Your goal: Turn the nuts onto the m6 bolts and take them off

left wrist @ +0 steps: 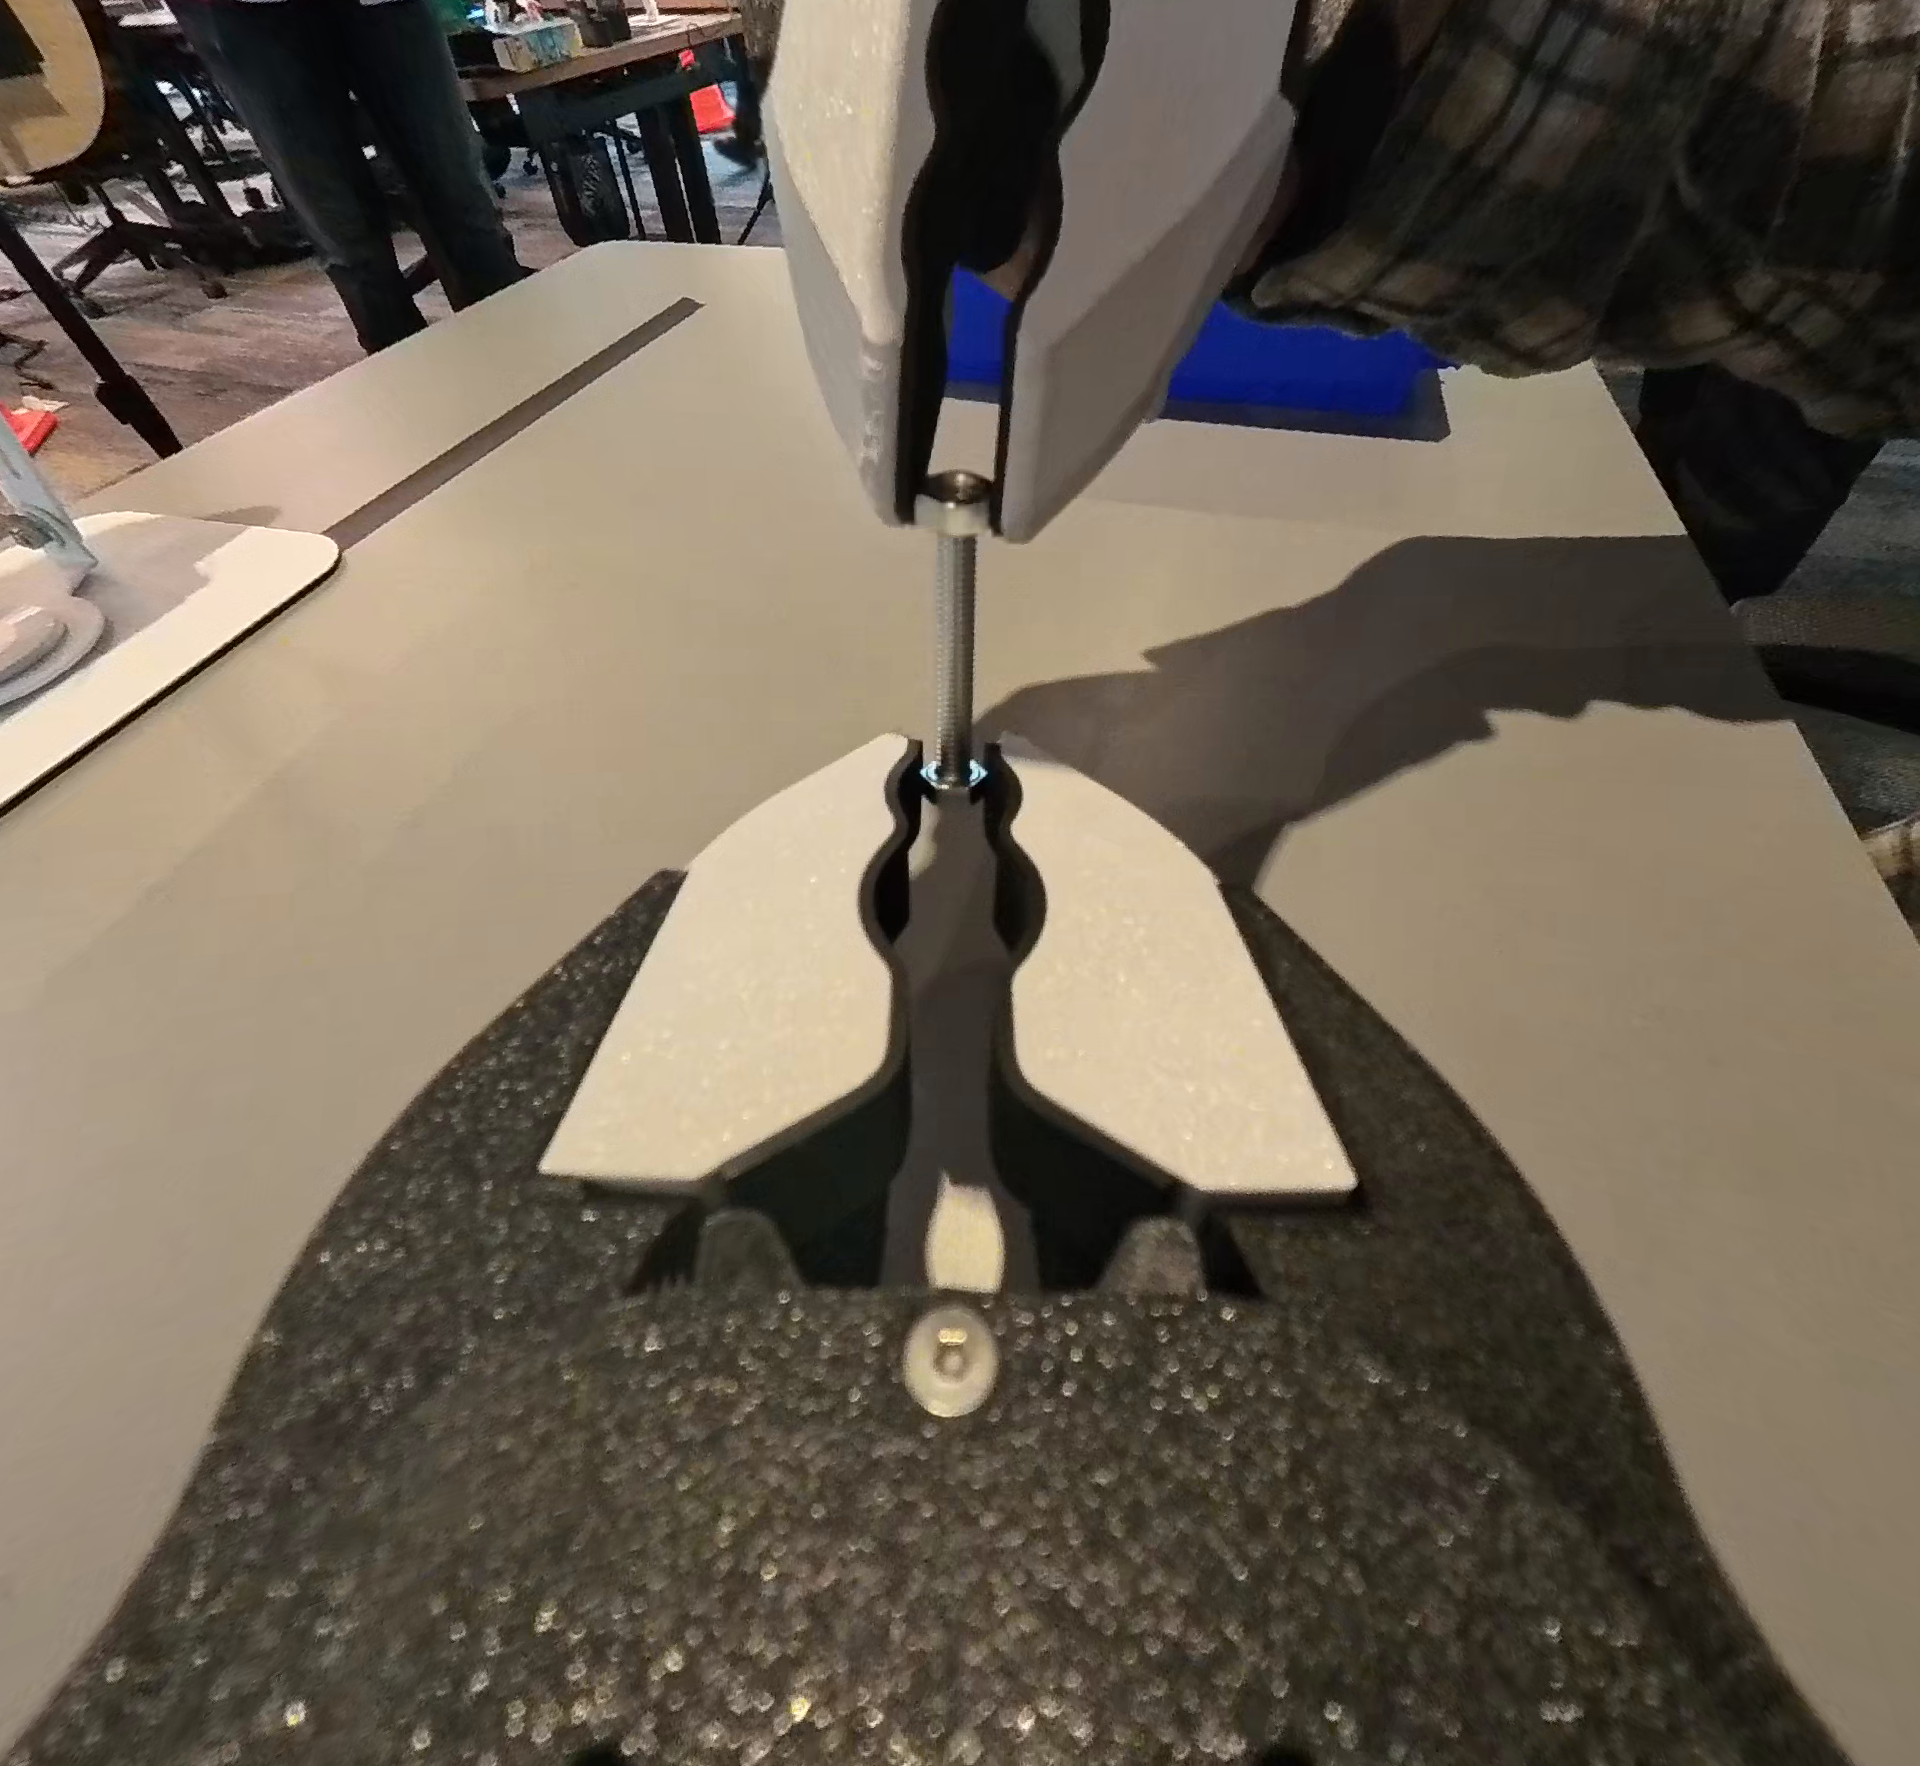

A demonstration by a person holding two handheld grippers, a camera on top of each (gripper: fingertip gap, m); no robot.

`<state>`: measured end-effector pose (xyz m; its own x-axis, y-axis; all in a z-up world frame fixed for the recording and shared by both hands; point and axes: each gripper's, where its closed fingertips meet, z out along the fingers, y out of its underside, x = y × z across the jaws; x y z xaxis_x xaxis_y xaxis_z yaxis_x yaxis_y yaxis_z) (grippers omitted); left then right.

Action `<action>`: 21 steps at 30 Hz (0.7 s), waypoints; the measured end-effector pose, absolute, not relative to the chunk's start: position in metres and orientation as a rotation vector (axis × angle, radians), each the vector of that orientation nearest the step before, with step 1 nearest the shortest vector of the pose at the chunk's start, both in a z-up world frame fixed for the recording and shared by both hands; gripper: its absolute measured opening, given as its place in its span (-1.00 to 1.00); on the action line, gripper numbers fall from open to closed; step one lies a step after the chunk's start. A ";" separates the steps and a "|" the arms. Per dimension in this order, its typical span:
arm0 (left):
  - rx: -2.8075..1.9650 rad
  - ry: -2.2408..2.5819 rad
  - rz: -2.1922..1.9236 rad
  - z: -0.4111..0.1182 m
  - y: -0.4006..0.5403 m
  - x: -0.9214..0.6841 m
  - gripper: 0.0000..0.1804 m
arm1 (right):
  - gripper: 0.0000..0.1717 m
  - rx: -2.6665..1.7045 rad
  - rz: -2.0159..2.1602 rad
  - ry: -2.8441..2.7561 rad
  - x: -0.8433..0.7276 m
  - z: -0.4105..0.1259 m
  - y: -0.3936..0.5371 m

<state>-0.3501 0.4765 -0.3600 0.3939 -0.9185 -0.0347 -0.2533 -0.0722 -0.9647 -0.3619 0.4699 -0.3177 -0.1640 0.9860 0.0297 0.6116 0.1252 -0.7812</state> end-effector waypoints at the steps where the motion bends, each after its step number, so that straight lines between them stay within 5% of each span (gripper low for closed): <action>1: -1.579 1.072 -0.776 -0.360 0.476 -0.350 -0.88 | -0.87 -1.541 0.856 -1.846 -0.362 -0.318 0.470; 11: -1.584 1.076 -0.785 -0.361 0.476 -0.349 -0.88 | -0.69 -1.533 0.857 -1.823 -0.361 -0.318 0.472; 18: -1.581 1.042 -0.864 -0.355 0.475 -0.352 -0.88 | 0.01 -1.323 1.033 -1.527 -0.362 -0.298 0.466; 21: -1.587 1.028 -0.911 -0.354 0.474 -0.352 -0.88 | 0.11 -1.176 1.120 -1.357 -0.363 -0.286 0.457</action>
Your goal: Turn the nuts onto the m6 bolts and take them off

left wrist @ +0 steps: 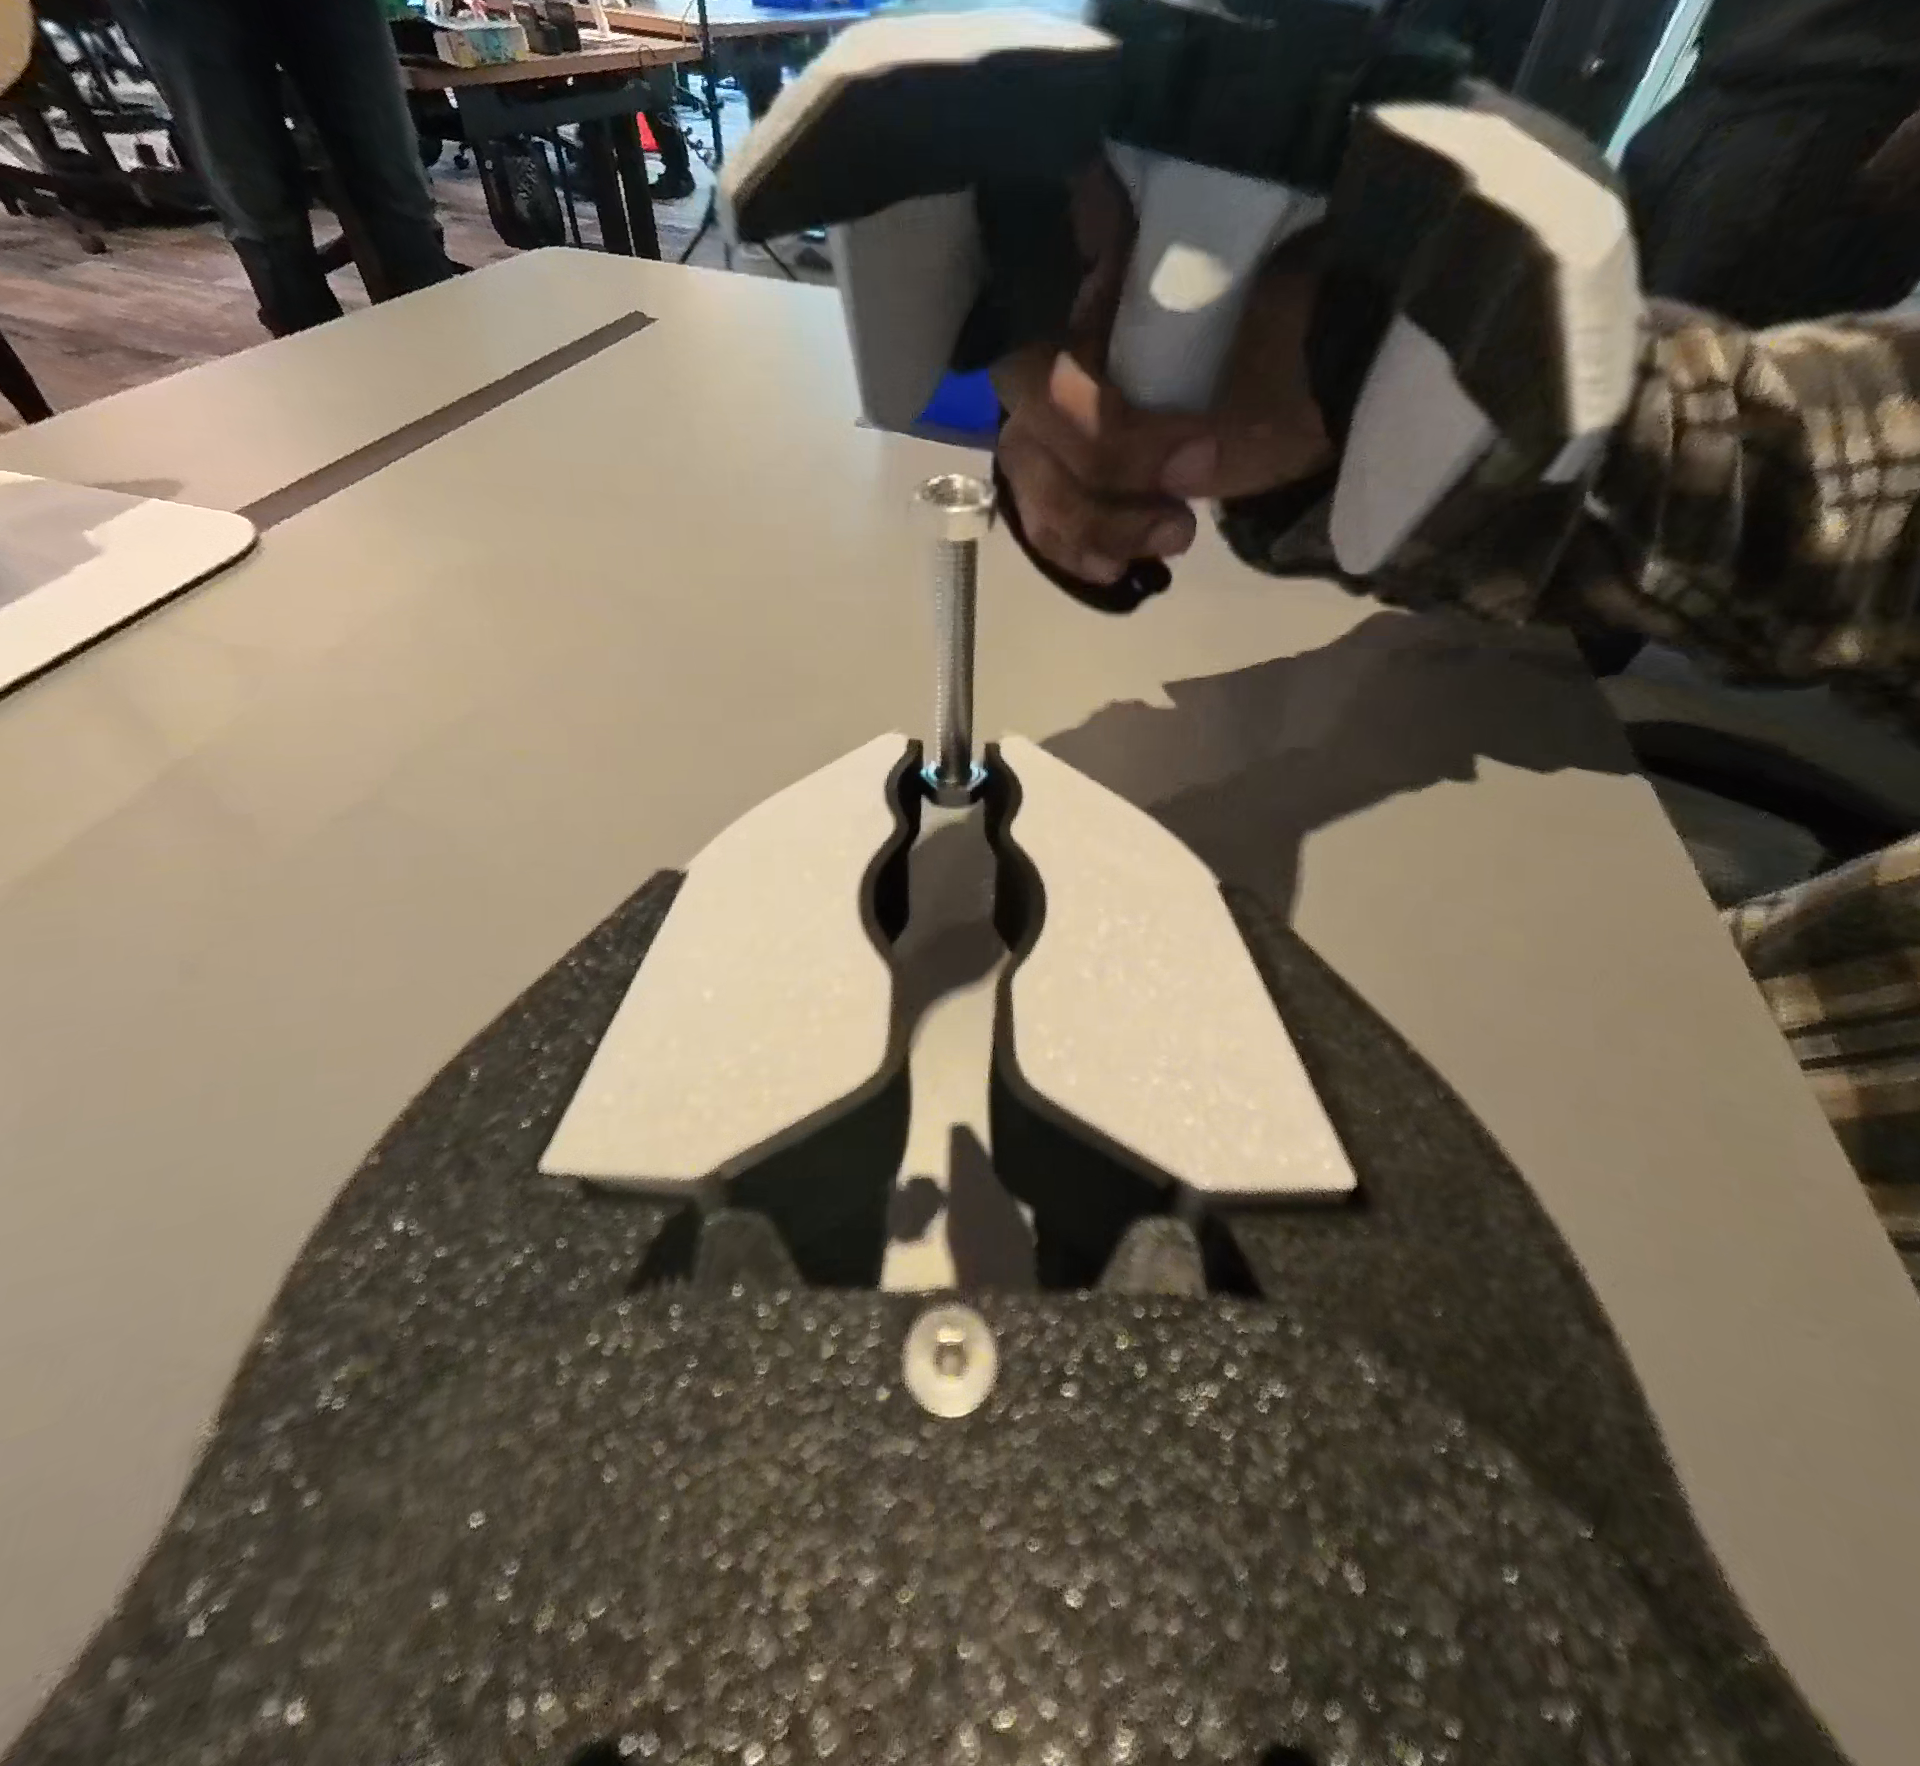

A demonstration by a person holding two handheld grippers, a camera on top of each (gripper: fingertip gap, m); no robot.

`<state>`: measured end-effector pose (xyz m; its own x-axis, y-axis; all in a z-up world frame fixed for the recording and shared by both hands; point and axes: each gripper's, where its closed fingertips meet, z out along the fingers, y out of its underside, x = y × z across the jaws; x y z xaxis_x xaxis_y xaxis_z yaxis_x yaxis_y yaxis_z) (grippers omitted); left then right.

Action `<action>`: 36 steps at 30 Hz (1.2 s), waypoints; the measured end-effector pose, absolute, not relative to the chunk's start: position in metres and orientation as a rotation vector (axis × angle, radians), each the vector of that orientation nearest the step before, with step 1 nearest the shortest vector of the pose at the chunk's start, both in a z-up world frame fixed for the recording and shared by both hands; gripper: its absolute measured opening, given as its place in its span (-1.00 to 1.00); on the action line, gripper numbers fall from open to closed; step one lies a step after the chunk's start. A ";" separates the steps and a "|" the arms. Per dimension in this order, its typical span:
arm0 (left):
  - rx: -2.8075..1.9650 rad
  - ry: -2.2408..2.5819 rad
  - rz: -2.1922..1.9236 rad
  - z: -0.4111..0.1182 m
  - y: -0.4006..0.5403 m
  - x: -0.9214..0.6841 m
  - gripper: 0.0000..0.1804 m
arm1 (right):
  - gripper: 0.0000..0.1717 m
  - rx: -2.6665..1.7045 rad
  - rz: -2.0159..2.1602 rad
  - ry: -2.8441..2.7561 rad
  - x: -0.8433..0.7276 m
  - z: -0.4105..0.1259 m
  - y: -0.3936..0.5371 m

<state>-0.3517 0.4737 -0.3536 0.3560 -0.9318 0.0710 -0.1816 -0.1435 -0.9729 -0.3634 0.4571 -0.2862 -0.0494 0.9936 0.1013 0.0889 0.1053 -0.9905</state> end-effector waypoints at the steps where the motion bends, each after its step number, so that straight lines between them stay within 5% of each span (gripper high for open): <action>1: -1.588 1.025 -0.920 -0.353 0.473 -0.352 -0.88 | 0.12 -1.145 1.135 -1.315 -0.364 -0.283 0.455; 36: -1.583 0.998 -0.964 -0.349 0.474 -0.354 -0.88 | 0.00 -1.052 1.263 -1.347 -0.380 -0.298 0.433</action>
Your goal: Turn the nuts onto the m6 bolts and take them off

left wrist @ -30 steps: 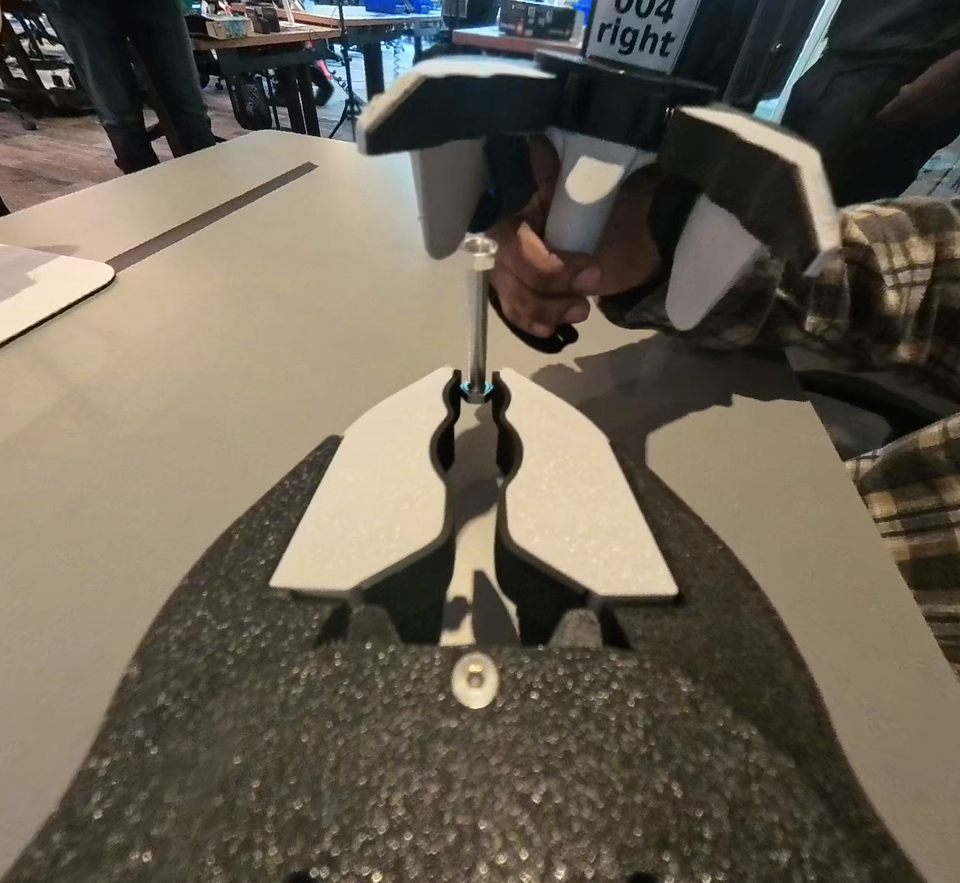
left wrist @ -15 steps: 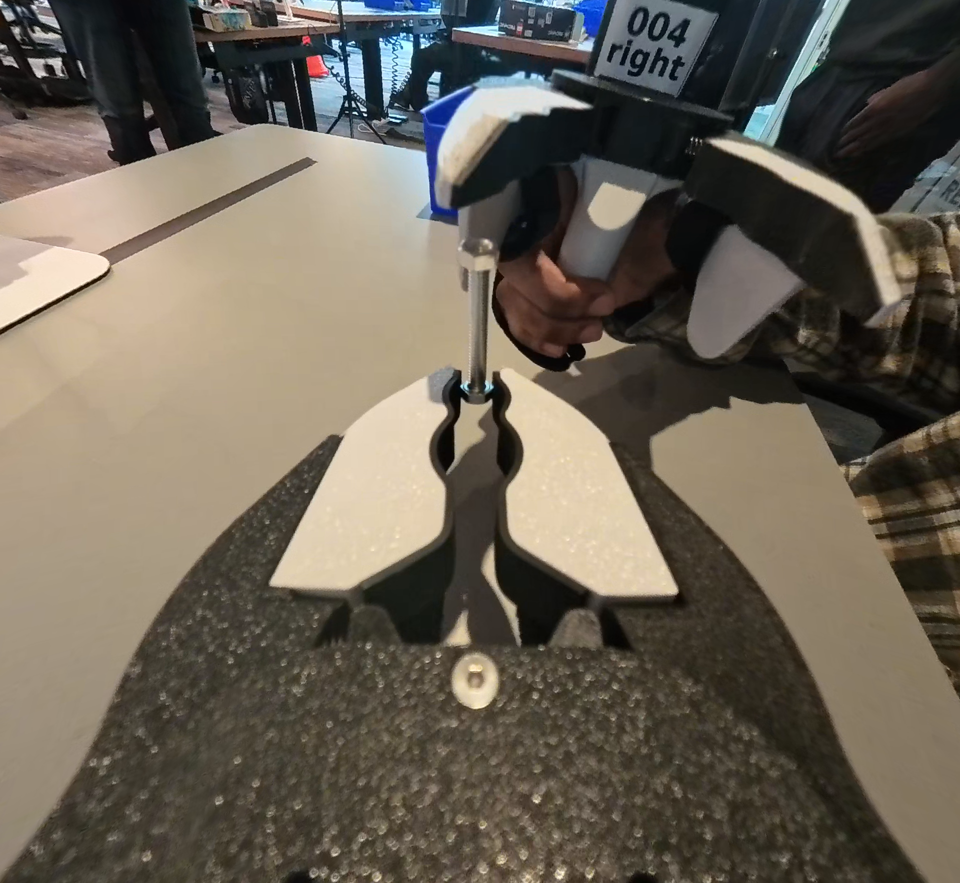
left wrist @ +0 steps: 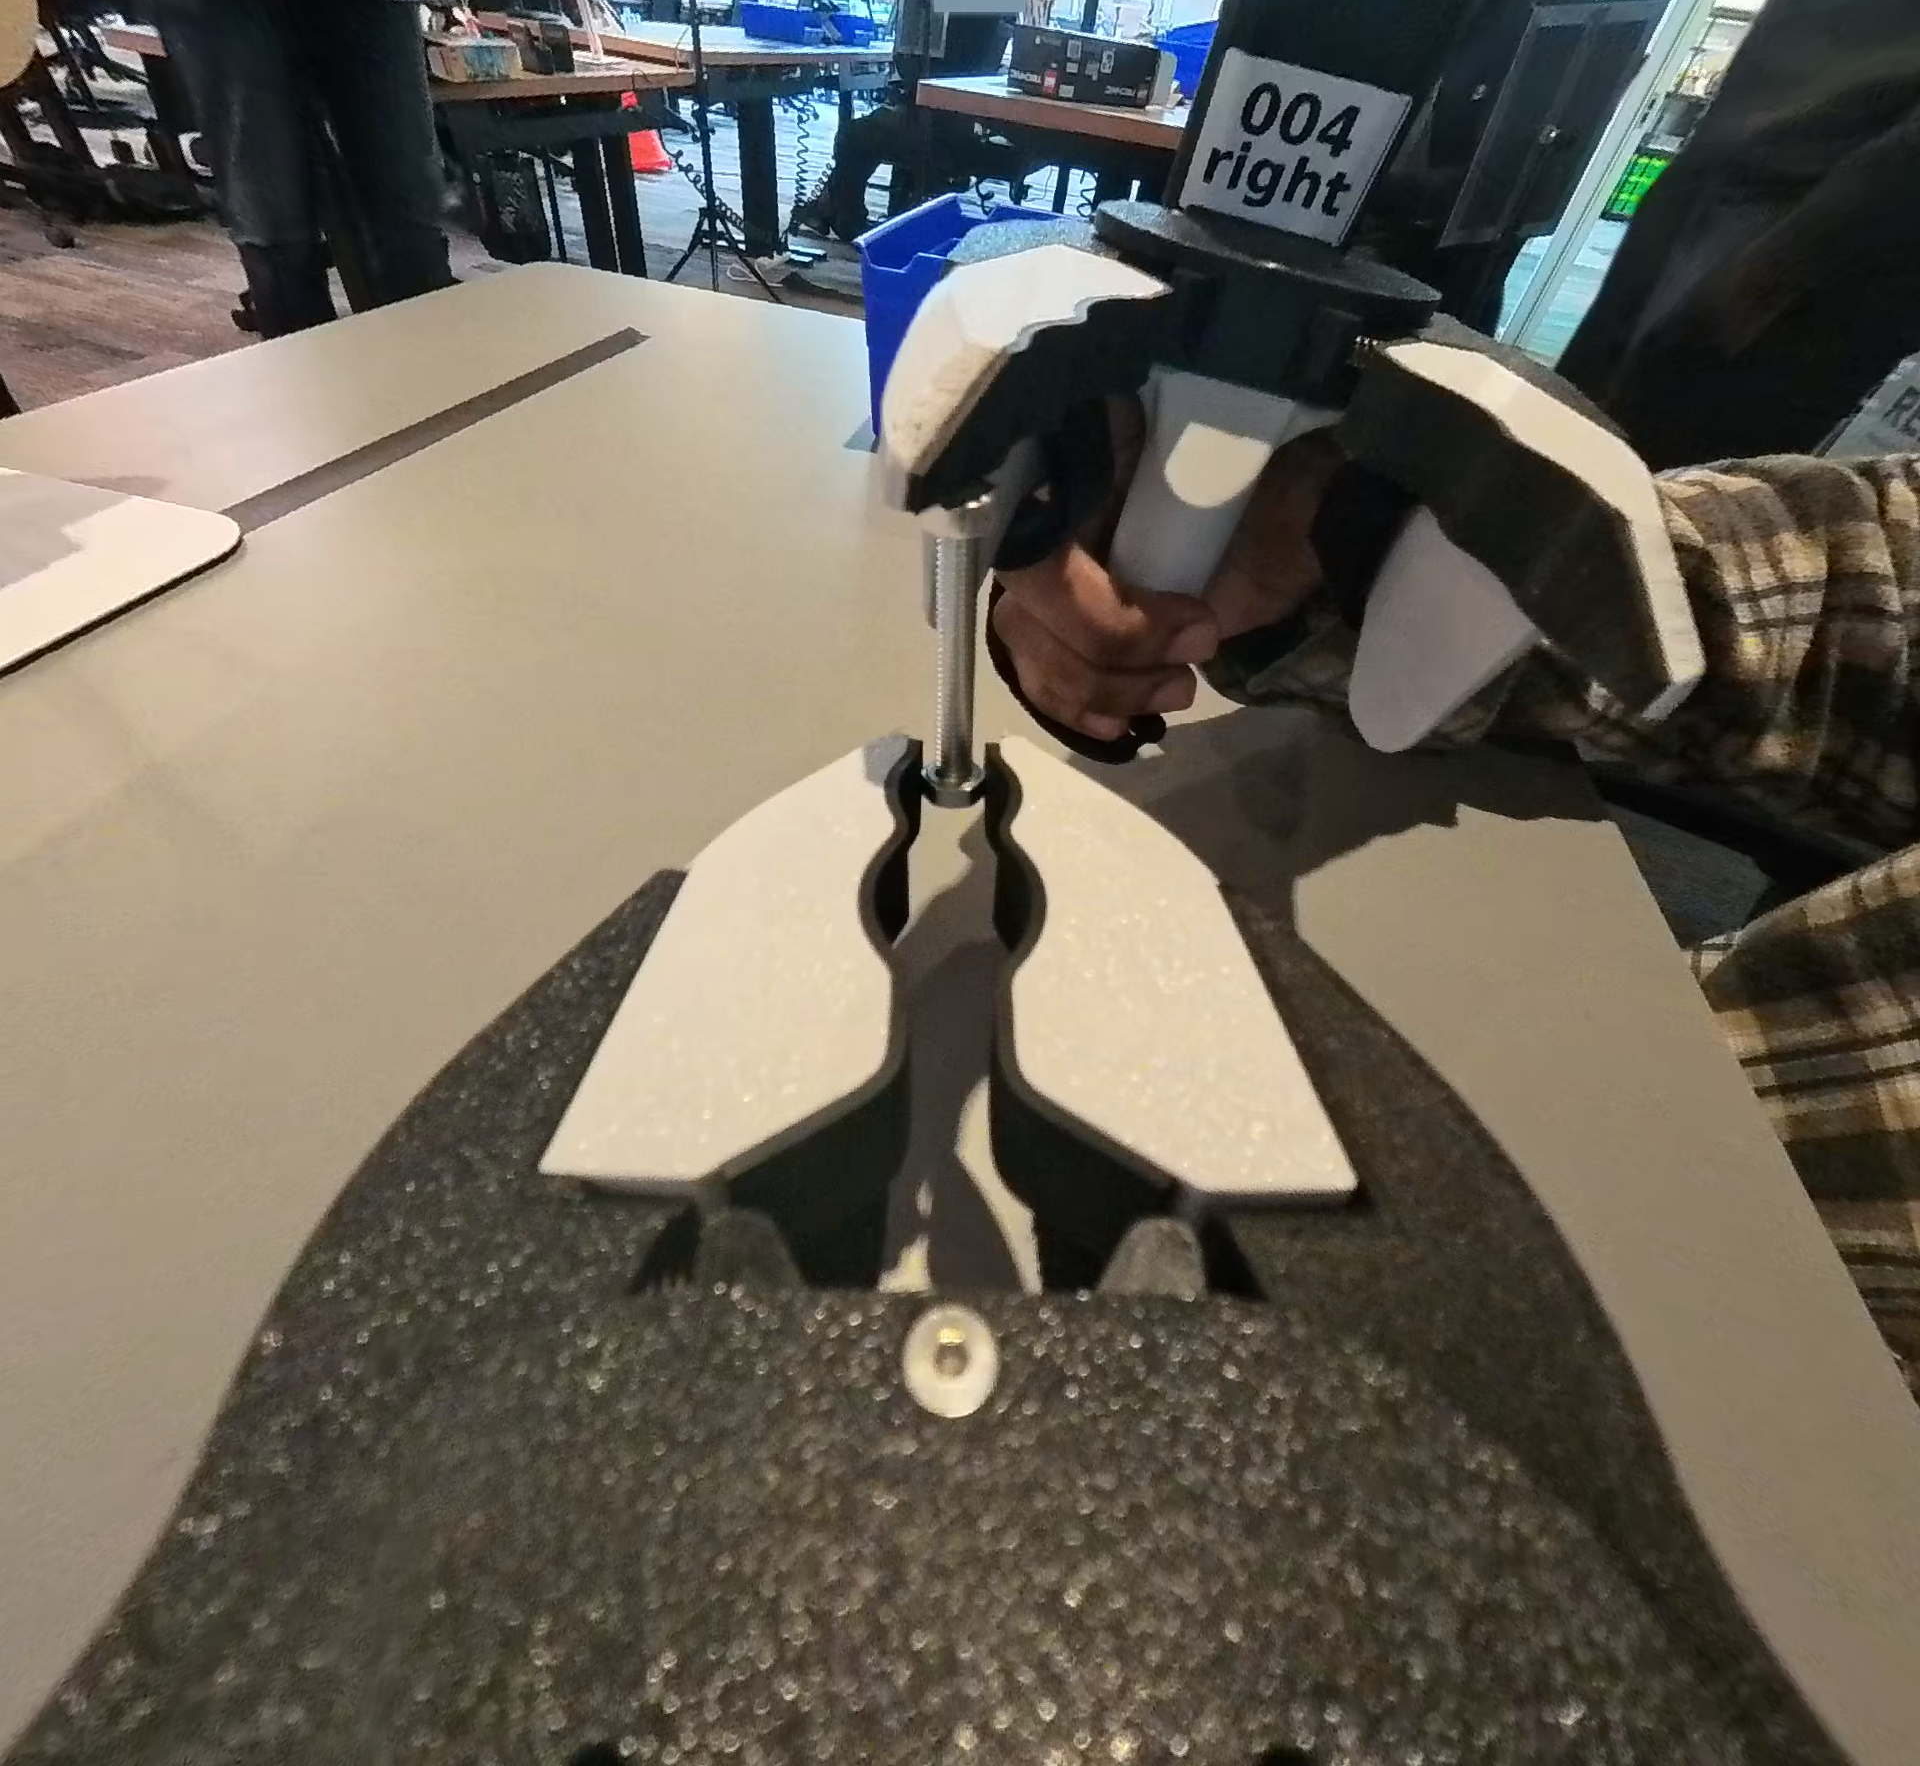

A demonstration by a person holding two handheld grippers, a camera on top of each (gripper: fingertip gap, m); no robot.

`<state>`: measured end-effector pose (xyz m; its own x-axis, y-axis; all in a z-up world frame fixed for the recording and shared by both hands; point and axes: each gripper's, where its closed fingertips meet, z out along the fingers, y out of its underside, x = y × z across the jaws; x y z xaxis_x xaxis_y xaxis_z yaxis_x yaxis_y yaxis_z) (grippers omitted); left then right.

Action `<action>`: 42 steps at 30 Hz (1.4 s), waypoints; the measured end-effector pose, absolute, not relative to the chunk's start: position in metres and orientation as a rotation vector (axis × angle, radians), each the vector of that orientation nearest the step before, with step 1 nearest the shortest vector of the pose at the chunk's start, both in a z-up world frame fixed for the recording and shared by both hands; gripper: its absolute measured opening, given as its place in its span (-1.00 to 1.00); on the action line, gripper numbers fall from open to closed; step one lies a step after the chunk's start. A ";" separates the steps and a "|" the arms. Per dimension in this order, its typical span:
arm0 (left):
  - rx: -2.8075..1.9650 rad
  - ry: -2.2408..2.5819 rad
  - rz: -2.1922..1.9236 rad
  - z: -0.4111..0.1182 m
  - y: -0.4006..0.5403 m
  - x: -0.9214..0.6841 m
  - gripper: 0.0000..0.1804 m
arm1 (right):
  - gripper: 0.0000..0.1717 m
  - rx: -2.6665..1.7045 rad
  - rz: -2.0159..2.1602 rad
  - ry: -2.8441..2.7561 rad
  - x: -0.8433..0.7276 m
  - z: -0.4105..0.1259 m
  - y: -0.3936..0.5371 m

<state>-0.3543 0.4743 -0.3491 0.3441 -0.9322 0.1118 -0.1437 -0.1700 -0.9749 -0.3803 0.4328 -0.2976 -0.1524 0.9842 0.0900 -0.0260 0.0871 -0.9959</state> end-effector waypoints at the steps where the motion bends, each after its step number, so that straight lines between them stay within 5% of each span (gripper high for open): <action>1: -1.582 0.997 -0.965 -0.349 0.474 -0.354 -0.88 | 0.00 -1.052 1.261 -1.348 -0.380 -0.298 0.433; 28: -1.581 0.985 -0.950 -0.348 0.477 -0.357 -0.88 | -0.01 -1.048 1.219 -1.318 -0.375 -0.288 0.440; 42: -1.581 0.999 -0.934 -0.349 0.476 -0.355 -0.88 | -0.69 -1.218 0.999 -1.424 -0.375 -0.299 0.472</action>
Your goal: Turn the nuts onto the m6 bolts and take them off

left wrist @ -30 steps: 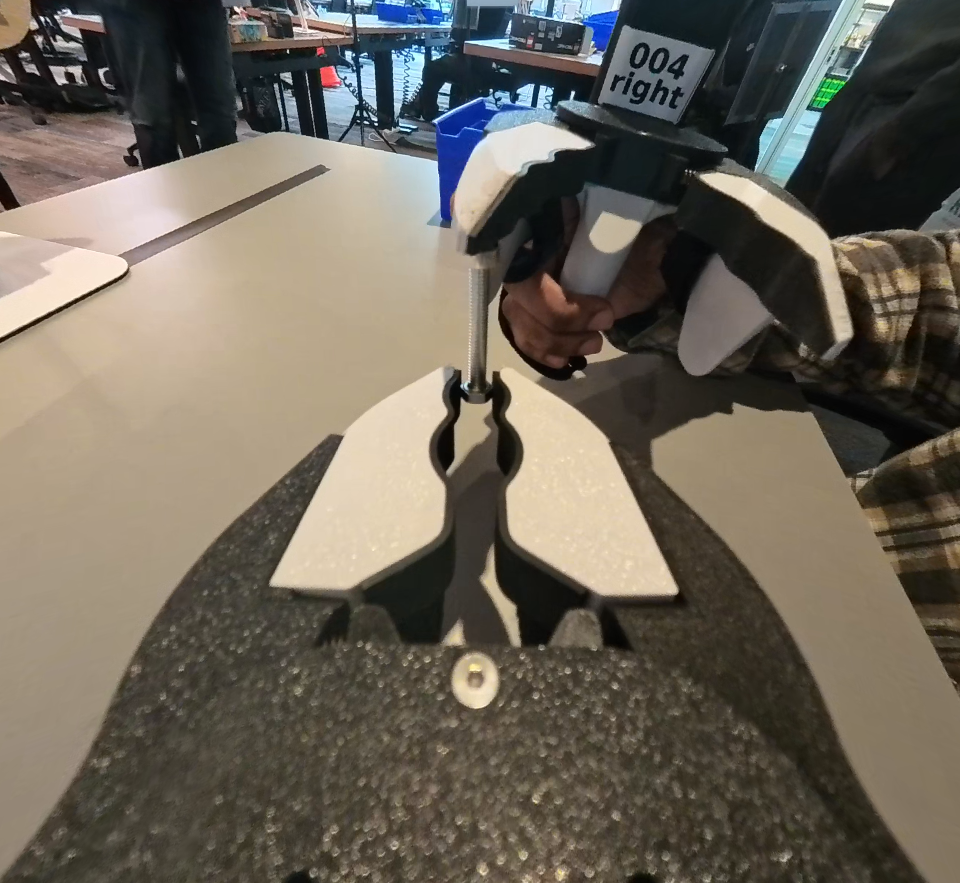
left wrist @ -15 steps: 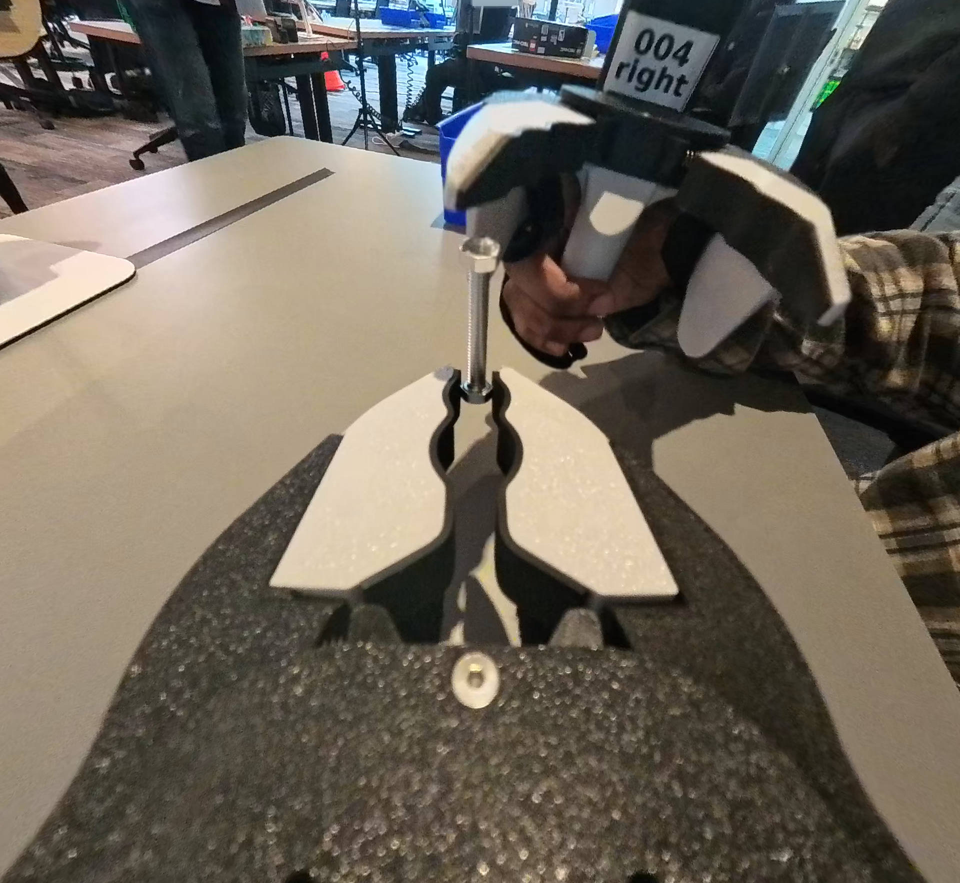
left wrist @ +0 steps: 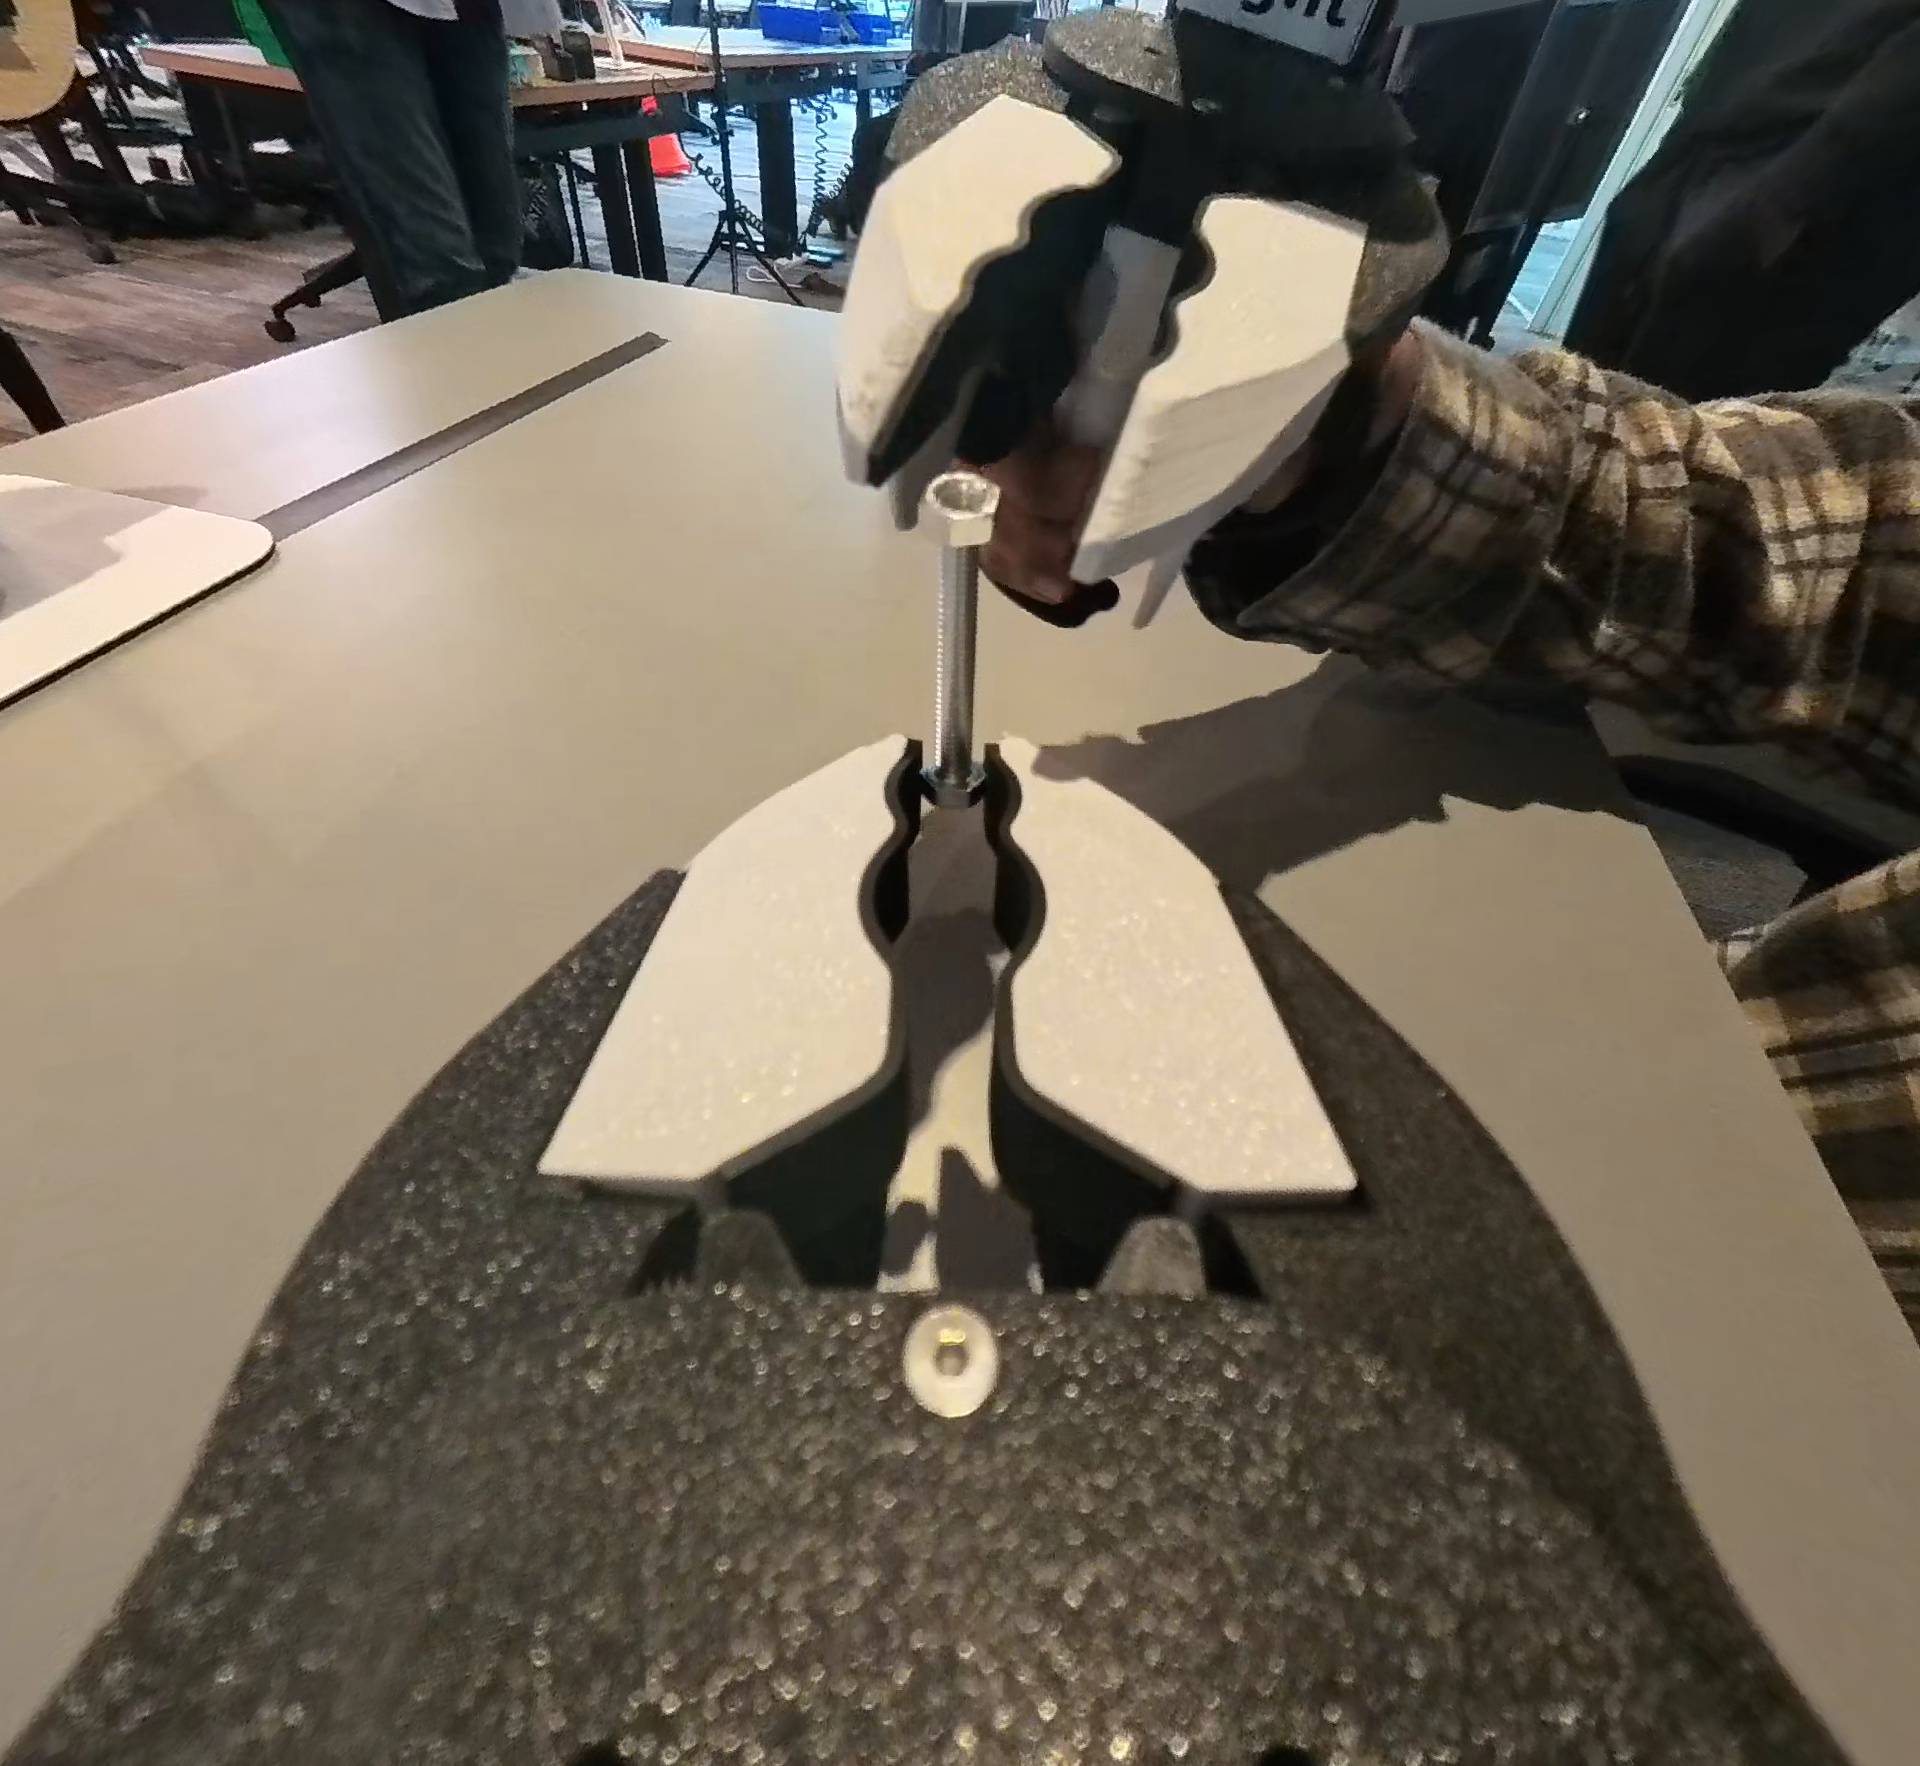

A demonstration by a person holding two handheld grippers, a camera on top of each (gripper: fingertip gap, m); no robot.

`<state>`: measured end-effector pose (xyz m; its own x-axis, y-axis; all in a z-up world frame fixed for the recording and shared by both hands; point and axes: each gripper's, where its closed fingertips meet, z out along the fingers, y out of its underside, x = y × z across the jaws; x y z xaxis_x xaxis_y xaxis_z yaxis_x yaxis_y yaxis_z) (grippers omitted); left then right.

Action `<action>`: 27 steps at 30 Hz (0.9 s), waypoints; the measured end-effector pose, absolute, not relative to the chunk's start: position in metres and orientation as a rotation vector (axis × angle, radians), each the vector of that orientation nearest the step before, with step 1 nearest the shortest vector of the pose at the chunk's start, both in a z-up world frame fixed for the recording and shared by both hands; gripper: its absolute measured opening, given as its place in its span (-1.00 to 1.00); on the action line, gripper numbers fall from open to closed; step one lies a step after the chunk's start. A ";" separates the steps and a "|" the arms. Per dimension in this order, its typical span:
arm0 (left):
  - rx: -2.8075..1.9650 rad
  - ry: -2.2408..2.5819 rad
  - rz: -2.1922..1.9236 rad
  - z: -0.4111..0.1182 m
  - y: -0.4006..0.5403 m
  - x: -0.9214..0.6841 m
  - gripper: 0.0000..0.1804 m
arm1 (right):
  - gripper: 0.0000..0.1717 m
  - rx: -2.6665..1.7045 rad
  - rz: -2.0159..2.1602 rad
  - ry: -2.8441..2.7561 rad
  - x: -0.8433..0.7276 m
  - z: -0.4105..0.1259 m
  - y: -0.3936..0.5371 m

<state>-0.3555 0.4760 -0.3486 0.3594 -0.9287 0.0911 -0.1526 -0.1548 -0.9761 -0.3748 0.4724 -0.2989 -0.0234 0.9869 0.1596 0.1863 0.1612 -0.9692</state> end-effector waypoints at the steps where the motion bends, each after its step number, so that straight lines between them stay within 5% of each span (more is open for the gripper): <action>1: -1.580 0.999 -0.935 -0.349 0.476 -0.356 -0.88 | -0.71 -1.218 0.989 -1.431 -0.375 -0.300 0.473; 7: -1.579 1.000 -0.935 -0.348 0.476 -0.355 -0.88 | -0.87 -1.213 0.962 -1.452 -0.377 -0.301 0.474; 27: -1.450 0.978 -1.007 -0.333 0.462 -0.344 -0.88 | -0.88 -1.105 1.336 -1.166 -0.376 -0.284 0.456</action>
